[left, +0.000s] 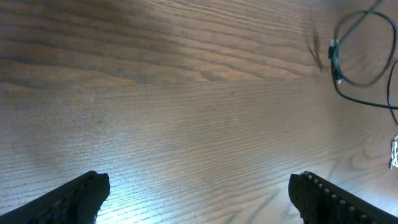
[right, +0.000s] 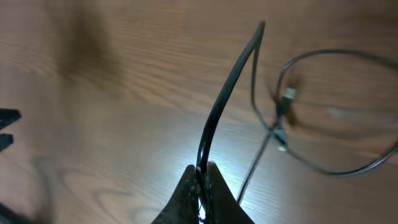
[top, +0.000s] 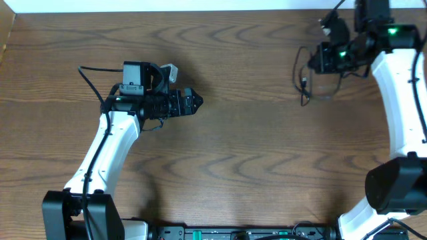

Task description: Untangle cables

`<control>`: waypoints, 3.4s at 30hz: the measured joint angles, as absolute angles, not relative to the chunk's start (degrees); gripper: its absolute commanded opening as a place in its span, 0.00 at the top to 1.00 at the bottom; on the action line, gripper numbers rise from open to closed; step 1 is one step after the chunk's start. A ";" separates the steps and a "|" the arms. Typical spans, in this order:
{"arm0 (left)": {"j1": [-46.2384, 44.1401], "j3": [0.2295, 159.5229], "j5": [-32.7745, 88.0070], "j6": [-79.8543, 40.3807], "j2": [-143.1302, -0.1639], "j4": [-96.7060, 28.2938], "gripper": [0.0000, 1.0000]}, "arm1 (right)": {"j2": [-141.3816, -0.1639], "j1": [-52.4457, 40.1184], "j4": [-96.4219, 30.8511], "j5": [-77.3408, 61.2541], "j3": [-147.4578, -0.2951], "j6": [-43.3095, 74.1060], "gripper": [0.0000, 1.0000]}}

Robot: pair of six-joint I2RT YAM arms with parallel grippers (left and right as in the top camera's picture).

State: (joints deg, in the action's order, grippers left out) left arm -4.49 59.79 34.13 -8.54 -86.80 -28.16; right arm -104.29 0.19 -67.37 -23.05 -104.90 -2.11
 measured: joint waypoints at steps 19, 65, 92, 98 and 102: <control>-4.49 59.79 34.13 -8.51 -86.80 -28.12 0.02 | -103.96 17.82 -61.98 -12.47 -113.62 -2.81 0.99; -10.41 59.79 39.99 -8.54 -86.78 -23.18 0.02 | -147.17 37.10 -54.59 -6.72 -144.59 4.36 0.99; -10.41 59.79 40.25 -6.39 -86.78 -28.12 0.02 | -134.87 36.05 -84.44 7.94 -165.84 25.32 0.01; -10.41 59.79 40.60 -5.30 -86.78 -28.14 0.02 | -132.27 36.88 -94.24 13.72 -166.21 31.07 0.01; -10.41 59.79 40.62 -4.95 -86.78 -28.14 0.02 | -132.16 36.88 -97.10 14.48 -165.58 31.88 0.01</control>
State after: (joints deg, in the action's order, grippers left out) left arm -10.41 59.79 40.62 -4.95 -86.78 -28.14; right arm -132.16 36.88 -97.10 14.48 -165.58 31.88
